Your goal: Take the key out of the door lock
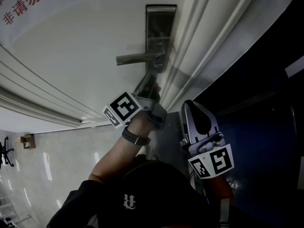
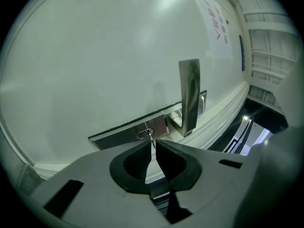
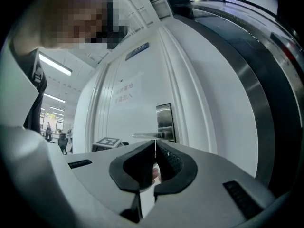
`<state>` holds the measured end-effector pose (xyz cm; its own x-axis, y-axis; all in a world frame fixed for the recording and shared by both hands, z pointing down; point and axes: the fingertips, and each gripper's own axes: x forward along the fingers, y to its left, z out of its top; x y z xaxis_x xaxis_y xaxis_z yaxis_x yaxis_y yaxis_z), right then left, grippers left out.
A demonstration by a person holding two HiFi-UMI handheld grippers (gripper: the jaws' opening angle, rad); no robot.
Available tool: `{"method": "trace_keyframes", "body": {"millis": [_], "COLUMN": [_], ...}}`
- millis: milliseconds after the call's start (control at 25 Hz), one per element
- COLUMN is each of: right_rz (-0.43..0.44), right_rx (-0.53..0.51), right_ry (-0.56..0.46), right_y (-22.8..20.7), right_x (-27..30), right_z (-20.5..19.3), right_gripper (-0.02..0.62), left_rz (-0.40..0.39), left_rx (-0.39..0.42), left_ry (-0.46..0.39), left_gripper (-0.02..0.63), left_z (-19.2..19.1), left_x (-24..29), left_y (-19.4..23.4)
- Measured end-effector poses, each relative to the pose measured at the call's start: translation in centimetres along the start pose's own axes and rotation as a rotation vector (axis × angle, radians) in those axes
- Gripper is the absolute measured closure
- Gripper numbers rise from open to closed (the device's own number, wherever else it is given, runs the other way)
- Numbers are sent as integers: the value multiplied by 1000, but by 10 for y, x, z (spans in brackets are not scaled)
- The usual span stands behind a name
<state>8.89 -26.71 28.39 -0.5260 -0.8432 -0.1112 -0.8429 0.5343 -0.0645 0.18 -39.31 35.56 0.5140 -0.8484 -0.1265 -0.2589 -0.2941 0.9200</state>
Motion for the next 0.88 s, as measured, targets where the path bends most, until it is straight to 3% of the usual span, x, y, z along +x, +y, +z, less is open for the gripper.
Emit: {"method": "trace_keyframes", "body": {"millis": [120,240,320,720,880], "right_rz": [-6,-8,-9,-15,-21], "right_rx": [4,7,8,-2,4], "right_ry": [1,1,0,13,14], "right_y": [-5,-7,-9,-13,-14], "right_x": [5,9,12,21,21], "right_z": [-1,-2,-2,-5,-3], "right_gripper": [578,578,578,578,578], "left_rz": [-10,-16,-14,-37,-40], "left_rx": [-24,-47,-62,-155,-216], "left_ry": [5,9,9,15,10], "left_gripper": [596,528,518,520,578], "left_z": [1,2,3,1,1], "left_x": [8,16,20,39,40], "left_y": [2,4,7,13,10]}}
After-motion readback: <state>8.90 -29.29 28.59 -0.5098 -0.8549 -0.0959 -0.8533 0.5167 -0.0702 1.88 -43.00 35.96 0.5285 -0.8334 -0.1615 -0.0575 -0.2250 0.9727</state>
